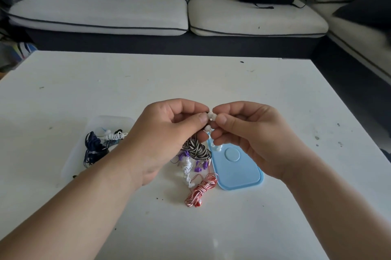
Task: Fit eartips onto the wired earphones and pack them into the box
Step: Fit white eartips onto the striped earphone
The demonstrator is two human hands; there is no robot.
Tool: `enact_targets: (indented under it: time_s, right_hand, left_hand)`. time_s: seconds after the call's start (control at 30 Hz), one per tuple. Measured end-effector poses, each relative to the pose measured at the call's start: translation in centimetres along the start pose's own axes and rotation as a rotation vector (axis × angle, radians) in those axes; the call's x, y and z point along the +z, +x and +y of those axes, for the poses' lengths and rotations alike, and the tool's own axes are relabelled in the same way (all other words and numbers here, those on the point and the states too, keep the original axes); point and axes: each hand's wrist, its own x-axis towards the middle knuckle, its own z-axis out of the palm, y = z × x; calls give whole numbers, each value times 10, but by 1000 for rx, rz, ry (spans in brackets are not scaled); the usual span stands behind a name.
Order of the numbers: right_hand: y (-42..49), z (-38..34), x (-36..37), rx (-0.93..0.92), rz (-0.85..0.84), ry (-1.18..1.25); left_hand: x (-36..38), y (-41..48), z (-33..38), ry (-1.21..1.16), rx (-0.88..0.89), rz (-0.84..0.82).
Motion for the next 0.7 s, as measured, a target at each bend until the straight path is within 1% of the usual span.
enact_targets:
  time_s: [0.2,0.7]
  right_hand:
    - [-3,-2,-4,19,-39,43]
    - [-2,2,-7,-58,-3,-34]
  left_hand:
    - [4,-2,-1,-41,-1,-1]
    - [10,-2,0,-63,1,3]
